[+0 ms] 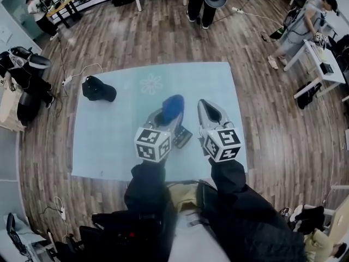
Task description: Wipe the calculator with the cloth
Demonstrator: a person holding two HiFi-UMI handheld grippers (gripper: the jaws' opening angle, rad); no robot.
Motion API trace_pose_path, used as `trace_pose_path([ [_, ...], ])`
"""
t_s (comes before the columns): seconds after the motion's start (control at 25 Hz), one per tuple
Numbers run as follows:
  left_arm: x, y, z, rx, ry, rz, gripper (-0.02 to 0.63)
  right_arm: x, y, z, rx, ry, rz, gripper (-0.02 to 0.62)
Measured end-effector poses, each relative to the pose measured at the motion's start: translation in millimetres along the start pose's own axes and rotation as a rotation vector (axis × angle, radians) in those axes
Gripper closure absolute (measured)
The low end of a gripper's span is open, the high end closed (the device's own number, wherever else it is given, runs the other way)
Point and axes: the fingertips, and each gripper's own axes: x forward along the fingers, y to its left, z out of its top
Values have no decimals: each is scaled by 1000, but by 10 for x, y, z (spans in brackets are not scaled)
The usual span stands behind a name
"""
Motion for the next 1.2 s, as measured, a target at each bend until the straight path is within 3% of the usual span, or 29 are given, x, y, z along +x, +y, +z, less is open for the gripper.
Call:
trace_pose_path([
  [0.44,-325,55,820,71,-221,105,480,-10,302,567,-93,-113,37,597],
  [1.2,-430,47,1190,180,-309,165,480,10,337,910,-163,-182,21,597],
])
